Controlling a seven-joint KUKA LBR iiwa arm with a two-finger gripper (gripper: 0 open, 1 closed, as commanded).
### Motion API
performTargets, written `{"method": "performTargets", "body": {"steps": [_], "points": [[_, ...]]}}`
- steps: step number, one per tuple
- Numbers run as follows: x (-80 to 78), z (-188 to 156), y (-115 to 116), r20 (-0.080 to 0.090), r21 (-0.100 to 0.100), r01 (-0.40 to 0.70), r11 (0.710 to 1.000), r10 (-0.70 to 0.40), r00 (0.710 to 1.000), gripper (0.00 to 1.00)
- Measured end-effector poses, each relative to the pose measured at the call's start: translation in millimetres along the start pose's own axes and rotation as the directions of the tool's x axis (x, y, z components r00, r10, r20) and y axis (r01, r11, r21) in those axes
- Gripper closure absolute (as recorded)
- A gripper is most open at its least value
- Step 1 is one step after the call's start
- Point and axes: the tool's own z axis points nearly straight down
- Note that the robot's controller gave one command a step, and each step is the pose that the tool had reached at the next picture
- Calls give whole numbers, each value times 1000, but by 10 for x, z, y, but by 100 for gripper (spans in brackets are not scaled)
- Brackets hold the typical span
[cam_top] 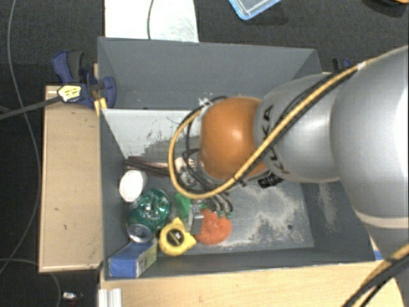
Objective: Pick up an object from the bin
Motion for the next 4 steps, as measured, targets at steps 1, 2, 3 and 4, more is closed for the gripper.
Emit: {"method": "performTargets", "body": {"steps": [1,2,3,4], "points": [[-453,305,-296,1,-1,100,995,-100,995,0],[-551,468,-283,1,-3,19,1000,-19,1000,100],[-550,469,-283,1,-3,18,1000,-18,1000,100],[-515,-56,-329,-8,-3,62,998,-62,998,100]]}}
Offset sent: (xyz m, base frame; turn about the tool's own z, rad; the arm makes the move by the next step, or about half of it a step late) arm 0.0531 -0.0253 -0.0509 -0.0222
